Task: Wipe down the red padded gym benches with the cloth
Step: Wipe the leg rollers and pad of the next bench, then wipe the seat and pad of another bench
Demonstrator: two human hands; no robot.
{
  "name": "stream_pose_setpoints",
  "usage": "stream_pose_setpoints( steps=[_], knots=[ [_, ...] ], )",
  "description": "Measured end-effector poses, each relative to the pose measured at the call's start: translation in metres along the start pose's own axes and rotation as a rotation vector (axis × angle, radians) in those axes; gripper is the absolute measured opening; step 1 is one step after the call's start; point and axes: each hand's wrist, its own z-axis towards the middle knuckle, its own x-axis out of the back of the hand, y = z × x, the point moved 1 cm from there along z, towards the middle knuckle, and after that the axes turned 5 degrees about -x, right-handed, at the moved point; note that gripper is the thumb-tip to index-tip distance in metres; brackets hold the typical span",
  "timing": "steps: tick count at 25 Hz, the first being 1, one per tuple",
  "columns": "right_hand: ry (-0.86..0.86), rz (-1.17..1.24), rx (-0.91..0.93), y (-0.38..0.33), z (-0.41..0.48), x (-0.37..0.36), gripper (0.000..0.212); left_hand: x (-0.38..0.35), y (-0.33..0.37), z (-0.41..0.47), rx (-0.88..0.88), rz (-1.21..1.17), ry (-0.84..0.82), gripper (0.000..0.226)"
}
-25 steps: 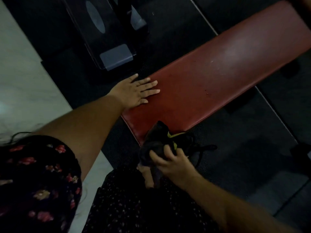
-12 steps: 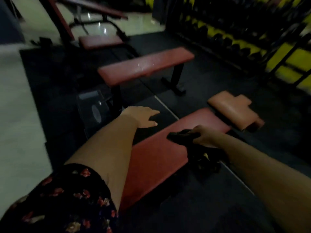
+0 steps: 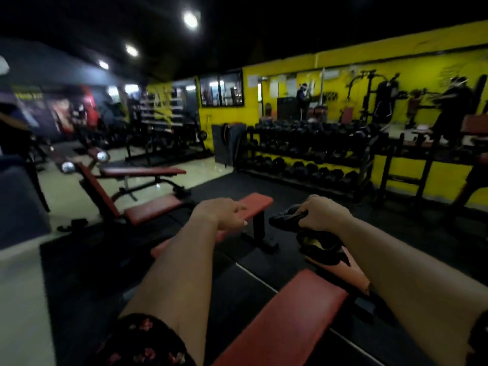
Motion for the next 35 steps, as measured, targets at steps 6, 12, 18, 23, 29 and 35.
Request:
stream_pose_setpoints(
  steps=[6, 12, 18, 23, 29, 35],
  knots=[
    [0.156, 0.087, -0.024, -0.023, -0.022, 0.061, 0.028, 0.079, -0.004, -0.028, 0.05, 0.114, 0.032, 0.06],
    [0.246, 0.058, -0.09, -0.037, -0.036, 0.092, 0.024, 0.11, 0.015, -0.025, -0.069, -0.009, 0.136, 0.058],
    [0.301, 0.088, -0.154, -0.033, -0.055, 0.112, 0.023, 0.104, 0.021, -0.013, -0.132, 0.019, 0.103, 0.058],
    [0.275, 0.013, -0.268, -0.002, -0.063, 0.106, 0.019, 0.1, 0.049, 0.005, -0.211, 0.05, 0.083, 0.06],
    [0.264, -0.031, -0.351, 0.048, -0.075, 0.126, 0.019, 0.115, 0.095, 0.037, -0.261, -0.029, 0.088, 0.061],
    [0.221, -0.093, -0.404, 0.125, -0.109, 0.148, 0.015, 0.119, 0.186, 0.054, -0.273, -0.022, 0.094, 0.058]
  ],
)
